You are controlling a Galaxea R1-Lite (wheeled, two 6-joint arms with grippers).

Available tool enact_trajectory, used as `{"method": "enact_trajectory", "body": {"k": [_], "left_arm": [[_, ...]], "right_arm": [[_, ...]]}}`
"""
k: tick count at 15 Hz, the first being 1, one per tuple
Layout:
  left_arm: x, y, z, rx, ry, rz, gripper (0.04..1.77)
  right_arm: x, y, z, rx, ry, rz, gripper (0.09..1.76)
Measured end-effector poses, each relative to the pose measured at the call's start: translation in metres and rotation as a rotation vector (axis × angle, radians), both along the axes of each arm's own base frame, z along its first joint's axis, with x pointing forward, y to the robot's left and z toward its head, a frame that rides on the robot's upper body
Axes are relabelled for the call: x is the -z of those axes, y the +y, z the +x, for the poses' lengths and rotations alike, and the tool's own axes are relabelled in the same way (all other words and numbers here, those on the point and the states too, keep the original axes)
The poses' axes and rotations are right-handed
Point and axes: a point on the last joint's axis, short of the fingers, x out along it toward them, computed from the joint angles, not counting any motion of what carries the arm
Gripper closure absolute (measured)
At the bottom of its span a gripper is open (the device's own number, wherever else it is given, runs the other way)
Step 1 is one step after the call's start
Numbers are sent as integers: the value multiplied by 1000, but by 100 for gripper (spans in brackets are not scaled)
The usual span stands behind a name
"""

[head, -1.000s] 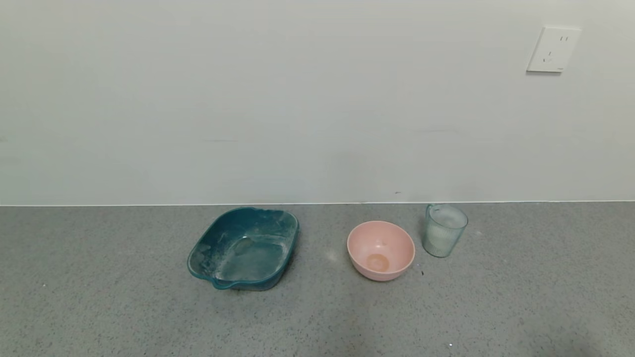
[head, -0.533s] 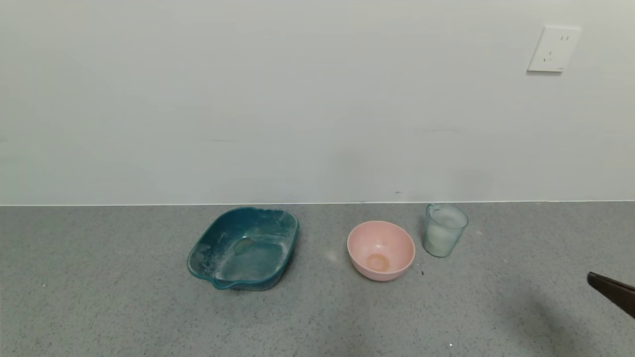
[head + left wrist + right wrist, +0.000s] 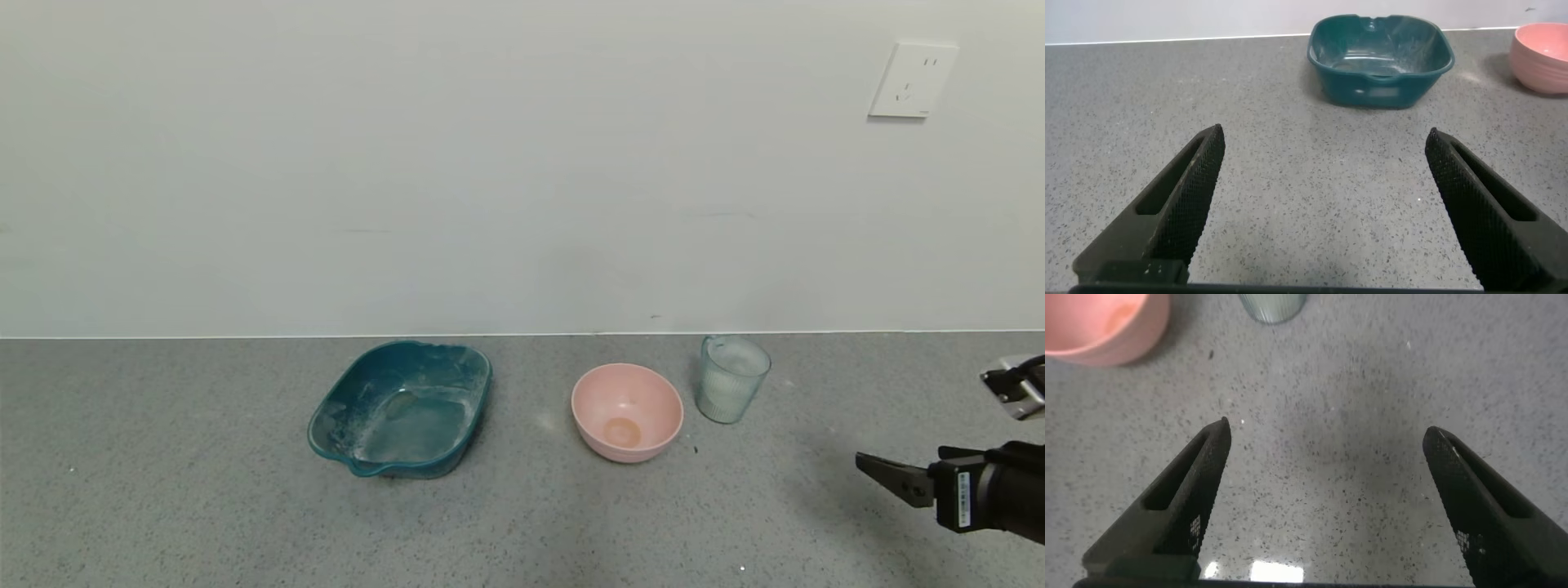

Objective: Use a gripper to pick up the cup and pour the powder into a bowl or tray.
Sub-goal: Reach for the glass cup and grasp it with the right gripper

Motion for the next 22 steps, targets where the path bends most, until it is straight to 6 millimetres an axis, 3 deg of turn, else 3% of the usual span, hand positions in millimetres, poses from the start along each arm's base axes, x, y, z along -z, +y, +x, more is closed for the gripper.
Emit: {"method": "enact_trajectory", "body": {"k": [11, 18, 22], "left_arm": [[0, 0, 0, 0, 0, 0, 5], [0, 0, 0, 0, 0, 0, 5], [0, 0, 0, 0, 0, 0, 5]], "right_arm": [[72, 4, 57, -26, 94, 10, 14], [74, 19, 78, -105, -33, 23, 14], [86, 24, 98, -117, -85, 20, 14]]}}
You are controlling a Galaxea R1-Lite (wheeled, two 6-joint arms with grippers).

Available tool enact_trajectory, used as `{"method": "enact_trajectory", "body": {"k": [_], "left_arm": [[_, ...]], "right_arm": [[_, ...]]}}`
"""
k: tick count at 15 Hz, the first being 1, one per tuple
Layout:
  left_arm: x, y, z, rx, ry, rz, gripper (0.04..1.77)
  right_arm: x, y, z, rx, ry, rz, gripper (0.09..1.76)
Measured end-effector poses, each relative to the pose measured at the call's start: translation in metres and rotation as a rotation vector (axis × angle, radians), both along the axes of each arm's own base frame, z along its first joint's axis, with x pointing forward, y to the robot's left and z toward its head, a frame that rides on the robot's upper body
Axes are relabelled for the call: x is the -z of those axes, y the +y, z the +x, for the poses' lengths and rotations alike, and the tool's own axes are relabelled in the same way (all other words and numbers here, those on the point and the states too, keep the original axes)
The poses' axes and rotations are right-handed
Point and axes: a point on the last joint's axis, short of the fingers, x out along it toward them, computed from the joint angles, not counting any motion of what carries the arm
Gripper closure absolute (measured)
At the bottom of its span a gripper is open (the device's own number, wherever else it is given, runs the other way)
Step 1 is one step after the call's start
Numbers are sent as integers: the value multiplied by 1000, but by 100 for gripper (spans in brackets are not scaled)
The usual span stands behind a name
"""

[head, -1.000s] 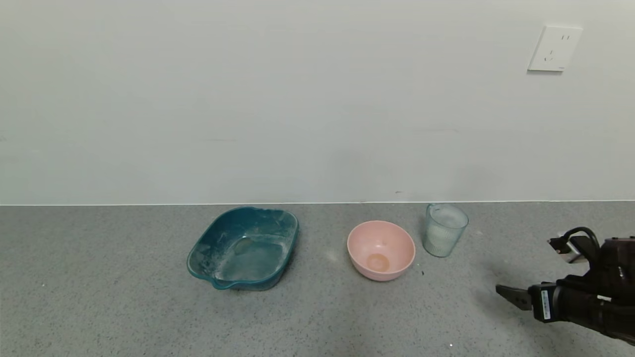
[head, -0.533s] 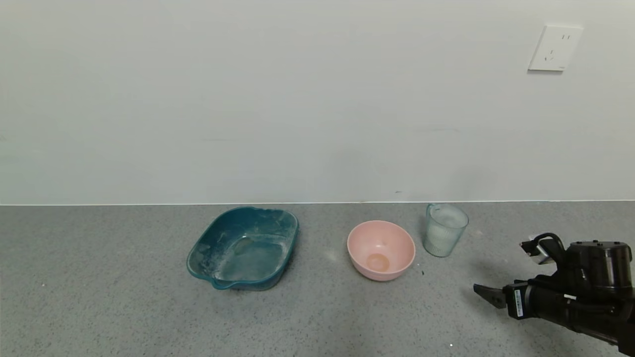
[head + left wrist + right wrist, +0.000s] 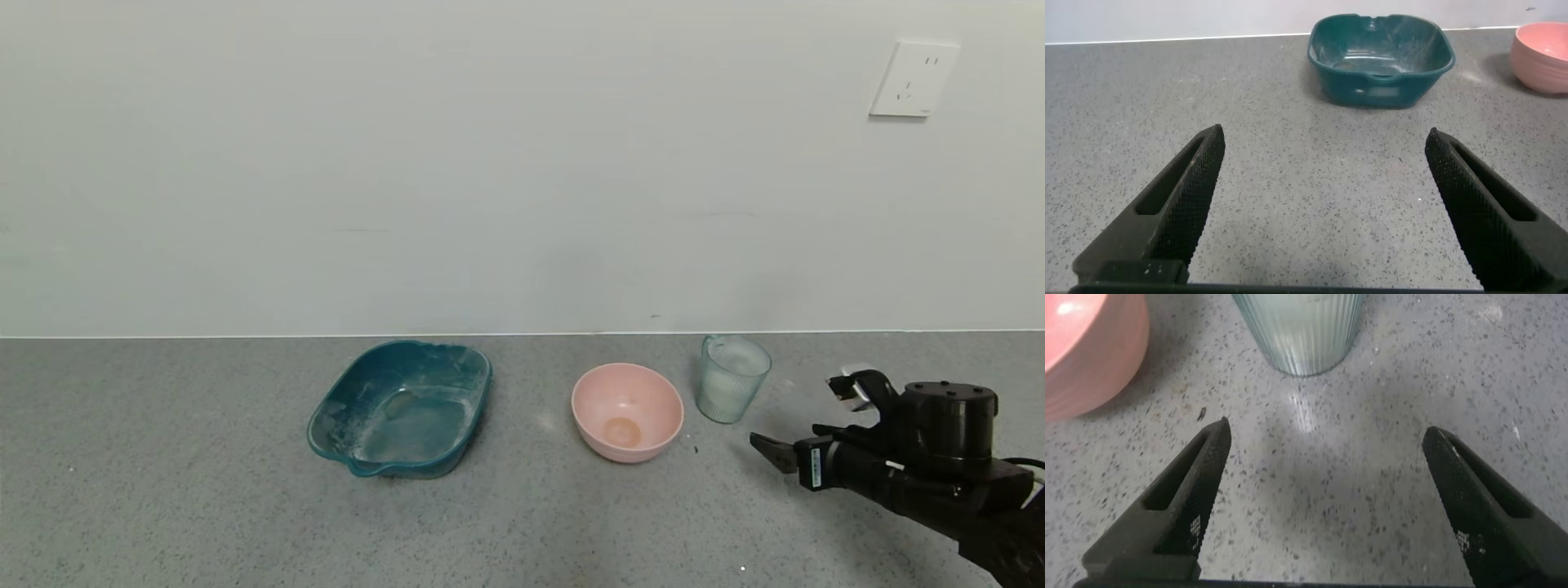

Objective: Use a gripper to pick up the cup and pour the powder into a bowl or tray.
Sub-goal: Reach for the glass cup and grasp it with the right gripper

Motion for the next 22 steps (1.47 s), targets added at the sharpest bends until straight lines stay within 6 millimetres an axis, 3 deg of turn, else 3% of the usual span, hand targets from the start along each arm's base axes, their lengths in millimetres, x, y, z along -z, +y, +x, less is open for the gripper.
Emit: {"method": "enact_trajectory", "body": {"k": [11, 22], "left_arm": [[0, 0, 0, 0, 0, 0, 5], [0, 0, 0, 0, 0, 0, 5]], "right_arm": [[14, 12, 45, -30, -68, -2, 14], [22, 21, 62, -51, -110, -35, 14]]}}
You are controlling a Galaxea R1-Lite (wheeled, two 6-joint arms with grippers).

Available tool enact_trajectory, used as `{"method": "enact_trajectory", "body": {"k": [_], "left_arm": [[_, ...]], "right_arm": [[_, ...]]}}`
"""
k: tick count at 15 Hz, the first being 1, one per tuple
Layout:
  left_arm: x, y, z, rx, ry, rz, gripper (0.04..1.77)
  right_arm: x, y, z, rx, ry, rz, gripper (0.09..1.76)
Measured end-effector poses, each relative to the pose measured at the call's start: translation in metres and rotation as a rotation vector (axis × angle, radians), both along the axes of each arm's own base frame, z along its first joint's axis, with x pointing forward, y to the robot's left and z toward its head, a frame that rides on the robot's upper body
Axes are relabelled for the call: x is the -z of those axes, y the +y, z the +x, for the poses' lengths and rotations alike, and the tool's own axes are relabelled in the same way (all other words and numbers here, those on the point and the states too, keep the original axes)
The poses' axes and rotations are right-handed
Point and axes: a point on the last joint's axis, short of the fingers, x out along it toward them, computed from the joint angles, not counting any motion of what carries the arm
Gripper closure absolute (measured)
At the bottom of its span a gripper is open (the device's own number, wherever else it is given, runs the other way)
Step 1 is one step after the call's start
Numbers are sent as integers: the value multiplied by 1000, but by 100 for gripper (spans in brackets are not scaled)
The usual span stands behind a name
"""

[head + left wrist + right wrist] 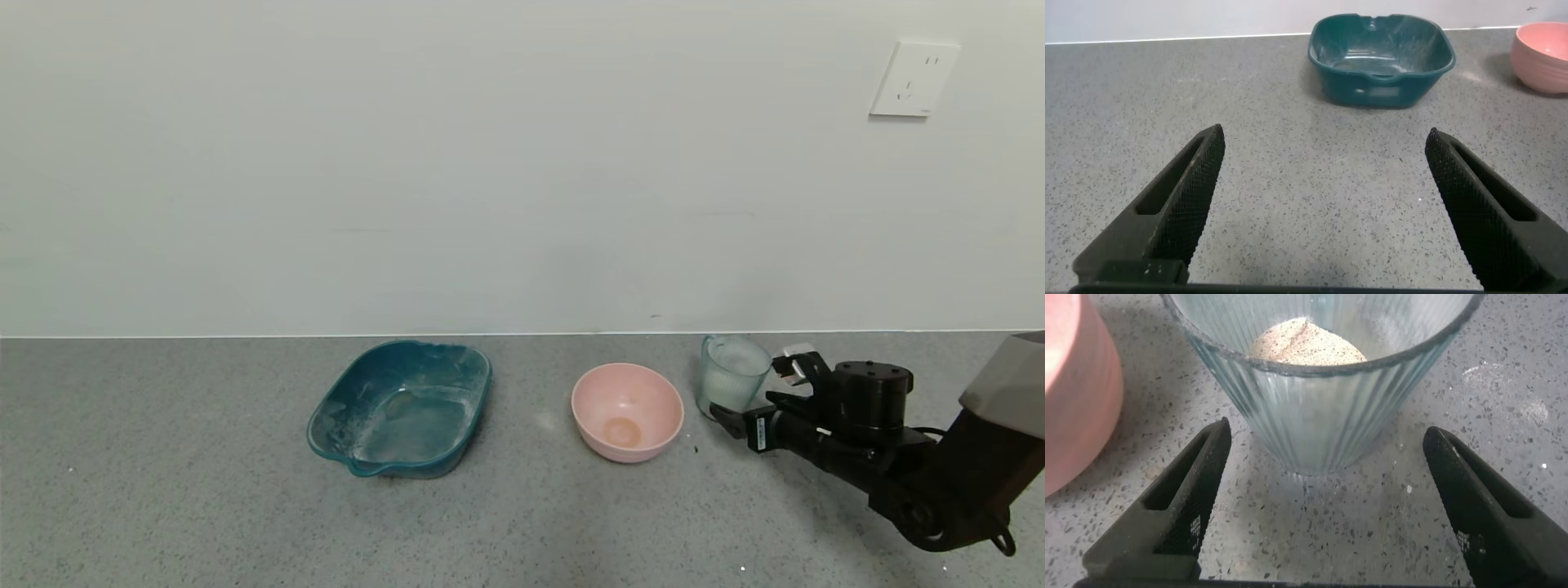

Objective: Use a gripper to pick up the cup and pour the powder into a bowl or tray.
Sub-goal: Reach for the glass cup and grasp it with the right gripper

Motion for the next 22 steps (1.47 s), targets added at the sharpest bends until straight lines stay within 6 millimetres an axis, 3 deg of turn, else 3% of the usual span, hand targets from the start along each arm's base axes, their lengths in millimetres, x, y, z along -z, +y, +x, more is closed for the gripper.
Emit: {"method": "enact_trajectory", "body": {"k": [11, 22], "left_arm": [[0, 0, 0, 0, 0, 0, 5], [0, 0, 0, 0, 0, 0, 5]], "right_arm": [[10, 6, 22, -14, -65, -14, 14], [11, 11, 31, -19, -93, -4, 14]]}}
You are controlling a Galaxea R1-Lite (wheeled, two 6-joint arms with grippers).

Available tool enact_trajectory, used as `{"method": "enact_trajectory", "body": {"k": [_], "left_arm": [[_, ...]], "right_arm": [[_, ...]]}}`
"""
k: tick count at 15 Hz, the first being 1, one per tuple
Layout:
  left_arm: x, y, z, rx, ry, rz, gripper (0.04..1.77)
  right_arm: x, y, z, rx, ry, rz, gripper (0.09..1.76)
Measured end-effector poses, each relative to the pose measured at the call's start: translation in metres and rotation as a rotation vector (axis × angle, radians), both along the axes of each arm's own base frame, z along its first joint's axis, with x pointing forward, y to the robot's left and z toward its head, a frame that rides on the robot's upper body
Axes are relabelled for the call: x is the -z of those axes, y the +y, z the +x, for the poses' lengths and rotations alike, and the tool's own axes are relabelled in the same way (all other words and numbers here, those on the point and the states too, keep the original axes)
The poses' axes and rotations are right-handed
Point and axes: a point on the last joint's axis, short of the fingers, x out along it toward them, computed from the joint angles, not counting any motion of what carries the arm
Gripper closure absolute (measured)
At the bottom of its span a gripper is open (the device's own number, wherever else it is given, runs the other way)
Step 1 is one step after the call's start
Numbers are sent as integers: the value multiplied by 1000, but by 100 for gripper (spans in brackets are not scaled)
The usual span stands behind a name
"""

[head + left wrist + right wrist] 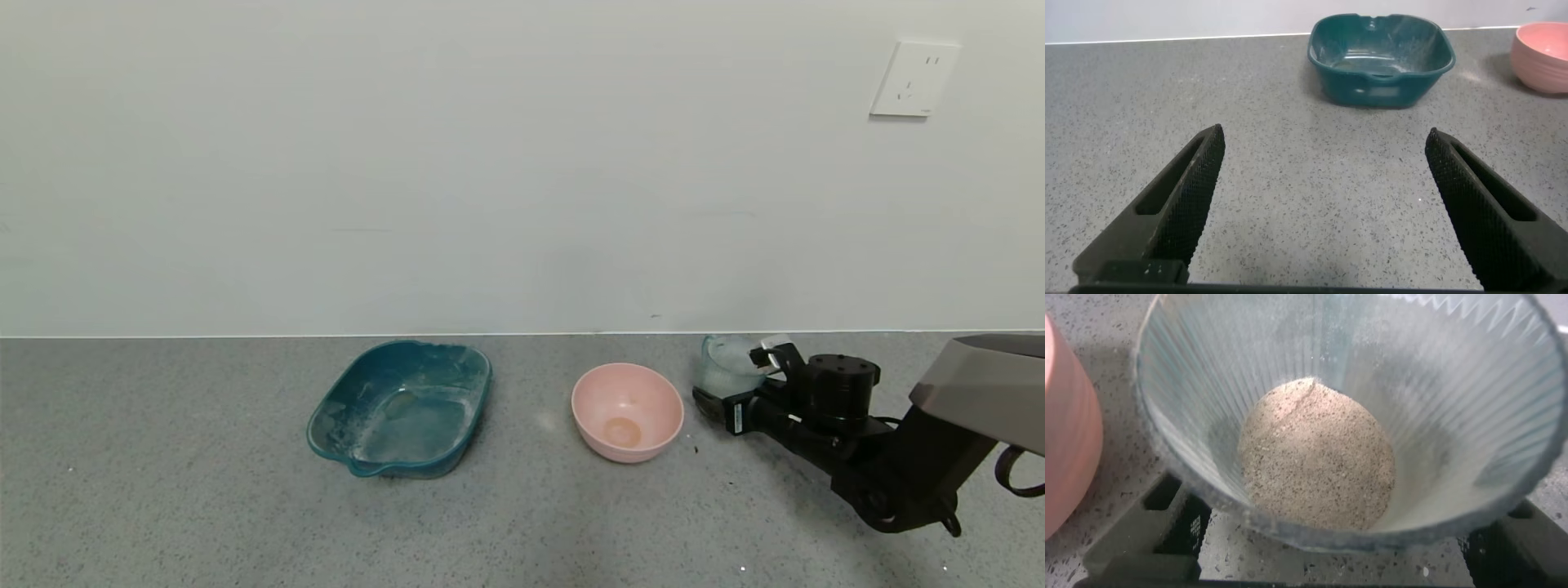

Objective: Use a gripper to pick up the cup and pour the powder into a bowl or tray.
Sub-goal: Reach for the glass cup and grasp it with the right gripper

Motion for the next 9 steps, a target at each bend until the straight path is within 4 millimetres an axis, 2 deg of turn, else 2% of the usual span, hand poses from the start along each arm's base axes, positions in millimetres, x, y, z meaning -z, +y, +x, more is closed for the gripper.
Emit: {"method": "enact_trajectory", "body": {"k": [8, 9], "left_arm": [[0, 0, 0, 0, 0, 0, 5], [0, 0, 0, 0, 0, 0, 5]], "right_arm": [[1, 2, 4, 1, -9, 0, 14], [0, 2, 5, 1, -11, 0, 24]]}}
